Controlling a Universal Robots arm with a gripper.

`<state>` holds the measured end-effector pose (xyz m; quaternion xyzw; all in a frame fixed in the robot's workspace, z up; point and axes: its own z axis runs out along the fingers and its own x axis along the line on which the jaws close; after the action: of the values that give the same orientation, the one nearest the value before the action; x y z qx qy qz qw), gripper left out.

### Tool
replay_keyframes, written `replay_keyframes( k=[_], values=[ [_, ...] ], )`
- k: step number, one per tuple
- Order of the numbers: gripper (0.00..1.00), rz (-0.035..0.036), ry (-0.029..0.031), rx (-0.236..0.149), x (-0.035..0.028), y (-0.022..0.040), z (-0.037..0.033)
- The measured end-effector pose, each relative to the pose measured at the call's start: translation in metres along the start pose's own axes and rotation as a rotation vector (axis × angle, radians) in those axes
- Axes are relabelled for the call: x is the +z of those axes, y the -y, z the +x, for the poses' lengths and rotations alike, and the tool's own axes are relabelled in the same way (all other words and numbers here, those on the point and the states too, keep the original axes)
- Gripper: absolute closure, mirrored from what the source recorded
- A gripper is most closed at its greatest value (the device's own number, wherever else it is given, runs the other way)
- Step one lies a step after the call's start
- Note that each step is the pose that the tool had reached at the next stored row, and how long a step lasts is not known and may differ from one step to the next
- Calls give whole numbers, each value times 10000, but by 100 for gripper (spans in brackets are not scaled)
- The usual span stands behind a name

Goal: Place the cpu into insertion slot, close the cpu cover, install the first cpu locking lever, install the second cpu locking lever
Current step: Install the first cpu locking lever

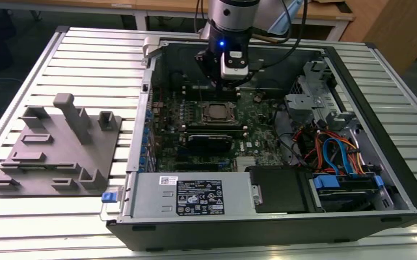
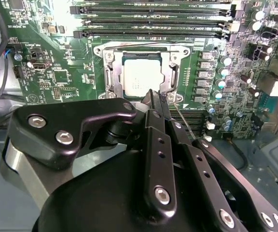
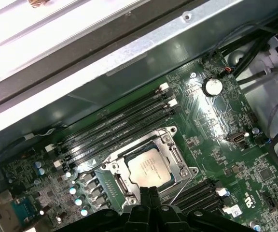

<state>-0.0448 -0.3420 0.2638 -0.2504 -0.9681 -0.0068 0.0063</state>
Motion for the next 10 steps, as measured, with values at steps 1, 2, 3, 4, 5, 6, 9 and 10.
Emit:
replay_keyframes(
  k=[1, 2, 3, 4, 5, 6, 9, 10],
  values=[
    [90, 1, 0, -33, 0, 0, 0],
    [90, 1, 0, -50, 0, 0, 0],
    [90, 1, 0, -54, 0, 0, 0],
    [90, 1, -1, -71, 0, 0, 0],
    [90, 1, -1, -88, 0, 0, 0],
    [90, 1, -1, -89, 0, 0, 0],
    [90, 1, -1, -92, 0, 0, 0],
    [90, 2, -1, -93, 0, 0, 0]
  ],
)
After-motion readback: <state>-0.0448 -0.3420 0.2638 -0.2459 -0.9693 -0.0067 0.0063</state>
